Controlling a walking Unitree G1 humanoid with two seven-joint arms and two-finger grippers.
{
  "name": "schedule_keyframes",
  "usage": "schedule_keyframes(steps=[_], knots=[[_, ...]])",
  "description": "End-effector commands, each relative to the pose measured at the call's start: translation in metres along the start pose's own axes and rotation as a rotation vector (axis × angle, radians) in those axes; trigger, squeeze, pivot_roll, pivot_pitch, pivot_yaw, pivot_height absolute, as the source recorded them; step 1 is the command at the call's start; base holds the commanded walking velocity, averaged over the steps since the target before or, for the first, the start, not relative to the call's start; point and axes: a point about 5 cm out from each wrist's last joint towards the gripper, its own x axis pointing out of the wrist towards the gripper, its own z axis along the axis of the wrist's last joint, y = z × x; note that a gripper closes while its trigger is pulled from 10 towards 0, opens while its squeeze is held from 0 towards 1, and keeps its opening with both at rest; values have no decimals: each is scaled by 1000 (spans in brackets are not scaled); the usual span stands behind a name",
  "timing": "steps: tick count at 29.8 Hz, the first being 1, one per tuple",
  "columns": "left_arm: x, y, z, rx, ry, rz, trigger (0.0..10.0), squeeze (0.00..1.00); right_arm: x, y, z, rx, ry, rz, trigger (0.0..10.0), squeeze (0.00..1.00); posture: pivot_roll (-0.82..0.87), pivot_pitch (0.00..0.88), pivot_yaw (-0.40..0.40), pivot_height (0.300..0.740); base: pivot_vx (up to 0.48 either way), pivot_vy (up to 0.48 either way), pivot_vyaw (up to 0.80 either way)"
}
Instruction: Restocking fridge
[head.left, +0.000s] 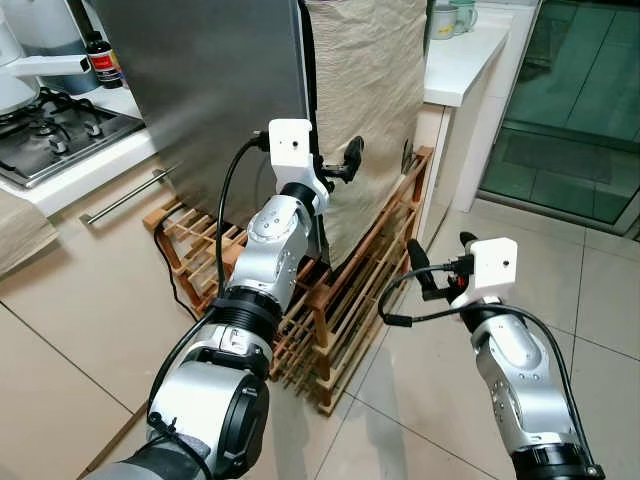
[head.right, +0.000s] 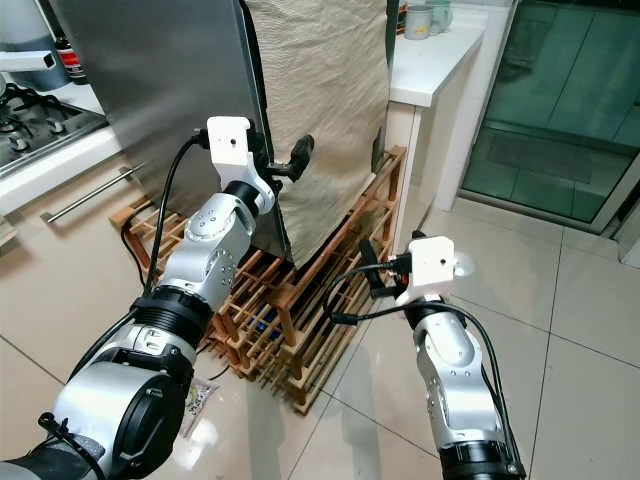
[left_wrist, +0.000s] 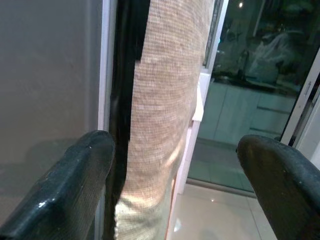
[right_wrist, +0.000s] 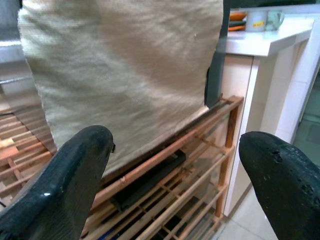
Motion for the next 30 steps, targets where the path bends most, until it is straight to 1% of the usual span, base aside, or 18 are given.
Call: schedule_keyframes(steps=[1, 4, 5, 10, 11, 18, 20, 23, 26, 27, 30], knots=[[4, -5, 4, 9, -1, -16, 10000, 0, 1, 3, 6, -1, -18, 9, 10000, 0, -273, 0, 117, 740, 0, 0, 0], [7, -11, -1, 24, 29, -27, 10000, 0, 2, 5, 6, 0, -18, 15, 10000, 0, -267, 0, 117, 740, 0, 0, 0], [9, -13, -4, 26, 57, -7, 10000, 0, 1, 5, 6, 0, -18, 17, 10000, 0, -269, 0, 118, 740, 0, 0, 0], [13, -10, -6, 45, 101, 76, 10000, 0, 0, 6, 6, 0, -16, 20, 10000, 0, -280, 0, 124, 740, 0, 0, 0], [13, -7, -6, 40, 110, 117, 10000, 0, 0, 6, 6, 0, -16, 20, 10000, 0, -285, 0, 126, 740, 0, 0, 0], [16, -11, -4, -7, 96, 128, 10000, 0, -4, 5, 6, -2, -13, 12, 10000, 0, -295, 0, 129, 740, 0, 0, 0], [16, -7, -3, -48, 78, 163, 10000, 0, -5, 5, 6, -3, -12, 11, 10000, 0, -296, 0, 128, 740, 0, 0, 0], [15, -3, -2, -83, 59, 192, 10000, 0, -5, 4, 6, -3, -9, 9, 10000, 0, -295, 0, 126, 740, 0, 0, 0], [15, -4, 1, -81, 40, 177, 10000, 0, -6, 4, 6, -4, -8, 9, 10000, 0, -295, 0, 126, 740, 0, 0, 0], [14, -4, 0, -54, 43, 166, 10000, 0, -6, 4, 5, -3, -6, 9, 10000, 0, -286, 0, 120, 740, 0, 0, 0], [14, -5, -1, -42, 47, 161, 10000, 0, -6, 4, 5, -3, -4, 10, 10000, 0, -284, 0, 120, 740, 0, 0, 0]])
